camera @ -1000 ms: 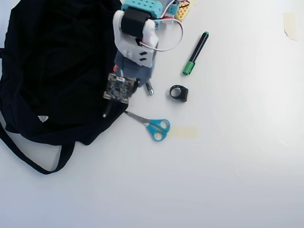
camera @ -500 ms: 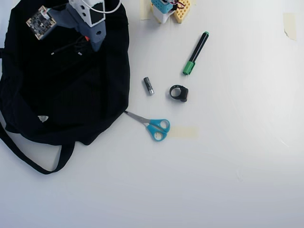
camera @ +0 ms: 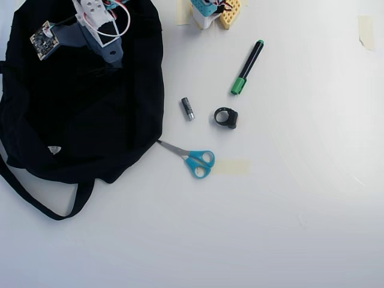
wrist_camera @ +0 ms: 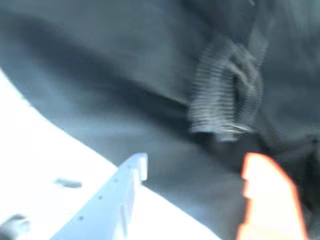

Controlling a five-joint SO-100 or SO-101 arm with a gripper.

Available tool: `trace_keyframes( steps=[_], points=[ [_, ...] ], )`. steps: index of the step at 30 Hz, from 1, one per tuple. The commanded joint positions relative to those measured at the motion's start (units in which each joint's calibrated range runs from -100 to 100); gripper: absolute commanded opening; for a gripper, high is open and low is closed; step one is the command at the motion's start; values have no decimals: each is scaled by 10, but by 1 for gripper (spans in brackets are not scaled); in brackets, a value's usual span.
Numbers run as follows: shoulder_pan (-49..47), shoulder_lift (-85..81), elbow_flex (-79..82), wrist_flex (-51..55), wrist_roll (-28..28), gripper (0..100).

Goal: Put the cable into the black bag

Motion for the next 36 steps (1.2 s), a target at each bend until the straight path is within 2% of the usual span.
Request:
trace_keyframes(
  steps=[1,4,6,7,9,14,17,23,36],
  points=[
    [-69,-140,-14,9,-11,15],
    [-168,-227,51,9,-11,14],
    [-214,-300,105,5,-13,2],
    [-247,-340,130,5,-13,2],
    [-270,-361,143,5,-15,2],
    [-286,-414,254,5,76,2],
    [-288,-444,303,2,90,2],
    [-314,-547,457,-87,90,2],
    [-394,-830,983,-345,90,2]
  ],
)
